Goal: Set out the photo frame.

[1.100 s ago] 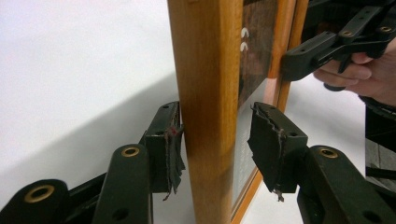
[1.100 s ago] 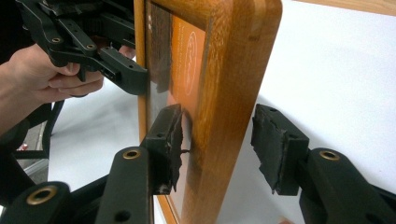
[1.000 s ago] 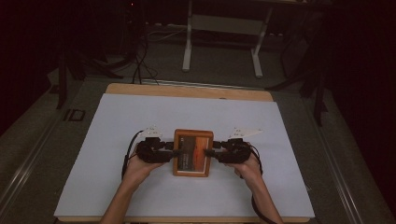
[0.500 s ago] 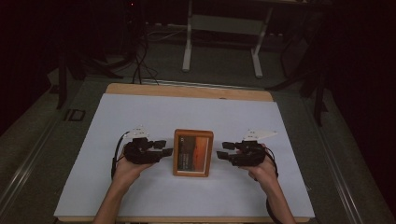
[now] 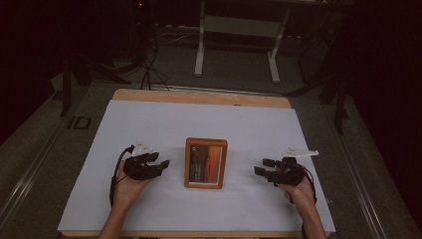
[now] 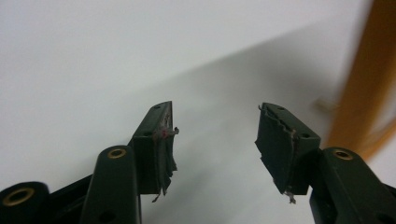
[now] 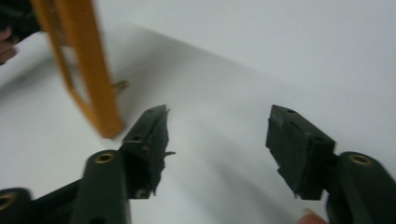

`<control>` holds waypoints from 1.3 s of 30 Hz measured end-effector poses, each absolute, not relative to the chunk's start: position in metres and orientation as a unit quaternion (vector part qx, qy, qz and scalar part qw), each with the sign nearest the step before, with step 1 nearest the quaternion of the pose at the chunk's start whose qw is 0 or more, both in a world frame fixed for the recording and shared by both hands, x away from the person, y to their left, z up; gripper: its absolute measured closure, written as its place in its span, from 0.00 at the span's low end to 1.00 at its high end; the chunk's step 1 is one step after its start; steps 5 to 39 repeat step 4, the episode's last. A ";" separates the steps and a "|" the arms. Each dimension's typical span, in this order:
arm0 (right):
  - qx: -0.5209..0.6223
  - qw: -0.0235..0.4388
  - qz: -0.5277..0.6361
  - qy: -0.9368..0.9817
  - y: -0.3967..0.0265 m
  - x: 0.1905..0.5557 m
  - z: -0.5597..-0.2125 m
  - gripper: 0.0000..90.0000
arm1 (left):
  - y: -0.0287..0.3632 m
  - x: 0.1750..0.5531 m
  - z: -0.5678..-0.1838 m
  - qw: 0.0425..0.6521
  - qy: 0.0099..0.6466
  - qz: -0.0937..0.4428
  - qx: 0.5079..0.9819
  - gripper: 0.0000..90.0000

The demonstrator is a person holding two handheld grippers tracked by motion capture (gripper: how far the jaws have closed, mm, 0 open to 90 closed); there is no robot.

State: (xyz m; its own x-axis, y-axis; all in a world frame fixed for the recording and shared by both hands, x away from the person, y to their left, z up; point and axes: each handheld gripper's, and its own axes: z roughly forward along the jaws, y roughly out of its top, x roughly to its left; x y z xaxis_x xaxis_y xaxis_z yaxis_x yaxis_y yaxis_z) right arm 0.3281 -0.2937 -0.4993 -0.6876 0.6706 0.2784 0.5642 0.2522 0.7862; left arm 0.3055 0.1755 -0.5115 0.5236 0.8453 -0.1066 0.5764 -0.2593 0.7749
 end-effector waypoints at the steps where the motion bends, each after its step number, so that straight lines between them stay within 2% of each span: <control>1: 0.401 0.062 0.468 0.785 -0.299 0.328 -0.502 0.40 | 0.176 0.306 -0.515 0.388 0.465 0.172 0.776 0.50; 4: 0.436 0.102 0.438 0.779 -0.311 0.328 -0.511 0.32 | 0.175 0.308 -0.522 0.360 0.482 0.190 0.776 0.45; 39: 0.436 0.102 0.438 0.779 -0.311 0.328 -0.511 0.32 | 0.175 0.308 -0.522 0.360 0.482 0.190 0.776 0.45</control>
